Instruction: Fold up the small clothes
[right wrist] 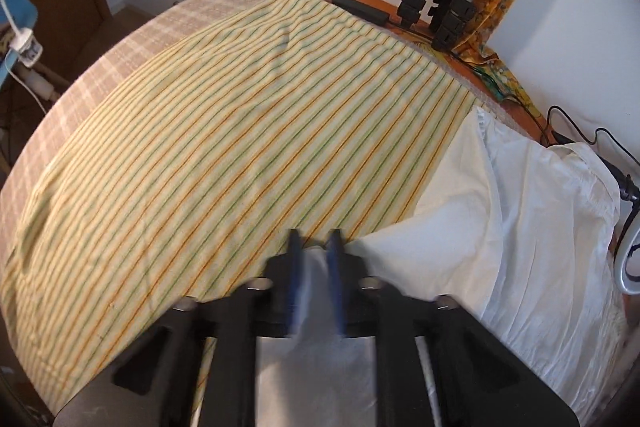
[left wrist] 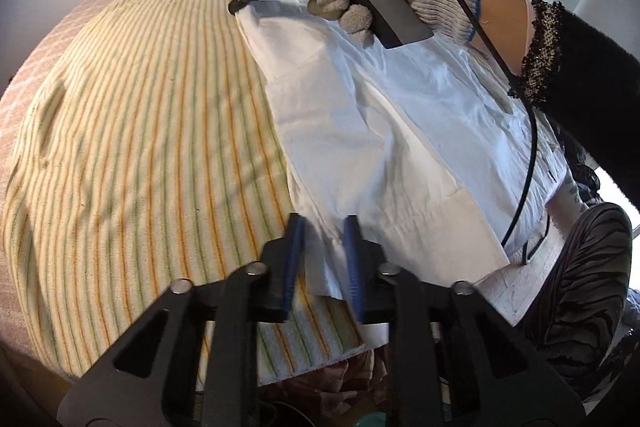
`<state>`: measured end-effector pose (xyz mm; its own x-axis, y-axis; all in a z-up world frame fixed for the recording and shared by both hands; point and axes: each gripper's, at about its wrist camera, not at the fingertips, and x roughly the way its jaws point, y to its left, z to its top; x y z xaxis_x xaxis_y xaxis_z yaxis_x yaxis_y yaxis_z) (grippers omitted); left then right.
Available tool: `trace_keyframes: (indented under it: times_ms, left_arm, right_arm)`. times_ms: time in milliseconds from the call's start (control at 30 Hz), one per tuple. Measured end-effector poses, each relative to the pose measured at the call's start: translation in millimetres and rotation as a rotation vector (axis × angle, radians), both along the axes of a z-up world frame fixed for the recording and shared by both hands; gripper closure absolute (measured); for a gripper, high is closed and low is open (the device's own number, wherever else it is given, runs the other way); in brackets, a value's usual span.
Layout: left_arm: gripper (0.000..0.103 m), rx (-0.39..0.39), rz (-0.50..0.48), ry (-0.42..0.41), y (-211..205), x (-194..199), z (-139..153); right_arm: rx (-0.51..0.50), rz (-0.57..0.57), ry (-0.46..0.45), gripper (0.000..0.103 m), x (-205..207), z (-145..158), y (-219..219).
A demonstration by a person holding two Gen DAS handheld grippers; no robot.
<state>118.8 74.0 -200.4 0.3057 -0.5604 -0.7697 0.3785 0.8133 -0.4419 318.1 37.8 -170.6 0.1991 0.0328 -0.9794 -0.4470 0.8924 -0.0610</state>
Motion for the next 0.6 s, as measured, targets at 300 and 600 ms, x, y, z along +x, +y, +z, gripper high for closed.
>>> trace_keyframes:
  times_ms: [300, 600]
  left_arm:
    - [0.101, 0.081, 0.071, -0.051, 17.8, -4.6, 13.8]
    - [0.1, 0.081, 0.08, -0.027, 25.3, 2.0, 15.4]
  right_arm:
    - [0.101, -0.162, -0.121, 0.1, 22.0, 28.8, -30.1]
    - [0.19, -0.195, -0.066, 0.074, -0.3, 52.2, -60.9]
